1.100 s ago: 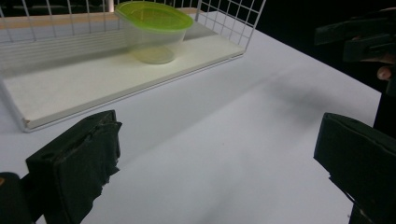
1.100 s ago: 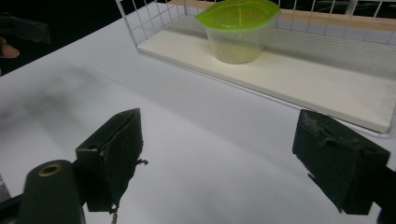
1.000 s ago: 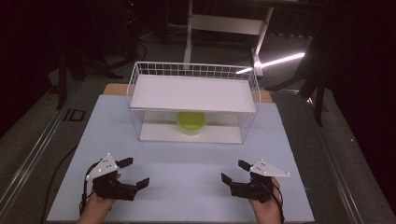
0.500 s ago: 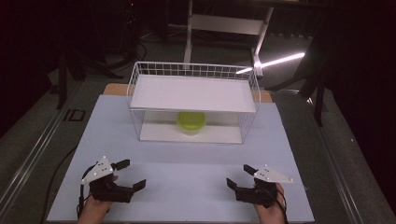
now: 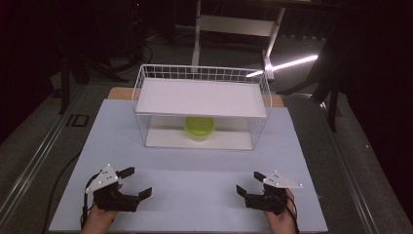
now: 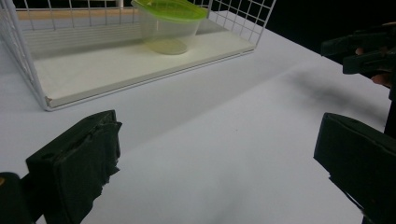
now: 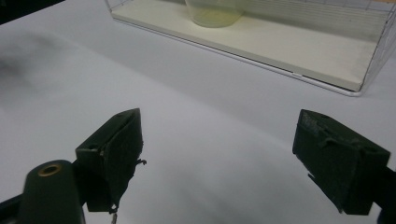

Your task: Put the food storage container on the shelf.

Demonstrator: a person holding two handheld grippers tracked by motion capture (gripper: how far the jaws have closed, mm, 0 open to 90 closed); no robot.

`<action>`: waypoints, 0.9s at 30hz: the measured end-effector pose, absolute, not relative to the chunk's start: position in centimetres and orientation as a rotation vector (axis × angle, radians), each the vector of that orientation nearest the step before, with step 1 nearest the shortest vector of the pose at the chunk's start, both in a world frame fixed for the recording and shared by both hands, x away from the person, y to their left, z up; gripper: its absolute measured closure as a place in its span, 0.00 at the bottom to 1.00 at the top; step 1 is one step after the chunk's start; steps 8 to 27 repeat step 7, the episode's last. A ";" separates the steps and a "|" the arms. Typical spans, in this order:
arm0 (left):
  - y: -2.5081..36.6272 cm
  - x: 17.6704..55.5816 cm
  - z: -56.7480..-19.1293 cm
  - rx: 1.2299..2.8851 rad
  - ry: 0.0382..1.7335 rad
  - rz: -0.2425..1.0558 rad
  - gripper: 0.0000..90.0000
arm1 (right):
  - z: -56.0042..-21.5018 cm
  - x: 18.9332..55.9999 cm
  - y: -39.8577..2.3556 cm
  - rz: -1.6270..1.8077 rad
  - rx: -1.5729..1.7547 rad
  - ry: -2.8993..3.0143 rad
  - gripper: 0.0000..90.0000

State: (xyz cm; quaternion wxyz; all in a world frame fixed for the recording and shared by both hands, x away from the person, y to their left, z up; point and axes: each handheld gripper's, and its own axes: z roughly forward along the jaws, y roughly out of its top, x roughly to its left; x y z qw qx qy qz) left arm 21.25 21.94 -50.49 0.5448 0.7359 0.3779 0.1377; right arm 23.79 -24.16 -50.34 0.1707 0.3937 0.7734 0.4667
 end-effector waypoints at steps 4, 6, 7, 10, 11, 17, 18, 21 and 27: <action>21.8 21.2 -50.5 1.757 0.887 0.328 0.01 | -50.5 23.8 -24.0 1.322 1.110 2.208 0.18; 21.8 21.2 -50.6 1.760 0.884 0.327 0.01 | -50.5 23.9 -23.9 1.325 1.111 2.211 0.18; 21.8 21.2 -50.6 1.760 0.884 0.327 0.01 | -50.5 23.9 -23.8 1.320 1.109 2.214 0.18; 21.8 21.2 -50.6 1.760 0.884 0.327 0.01 | -50.5 23.9 -23.8 1.320 1.109 2.214 0.18; 21.8 21.2 -50.6 1.760 0.884 0.327 0.01 | -50.5 23.9 -23.8 1.320 1.109 2.214 0.18; 21.8 21.2 -50.6 1.760 0.884 0.327 0.01 | -50.5 23.9 -23.8 1.320 1.109 2.214 0.18; 21.8 21.2 -50.6 1.760 0.884 0.327 0.01 | -50.5 23.9 -23.8 1.320 1.109 2.214 0.18; 21.8 21.2 -50.6 1.760 0.884 0.327 0.01 | -50.5 23.9 -23.8 1.320 1.109 2.214 0.18; 21.8 21.2 -50.6 1.760 0.884 0.327 0.01 | -50.5 23.9 -23.8 1.320 1.109 2.214 0.18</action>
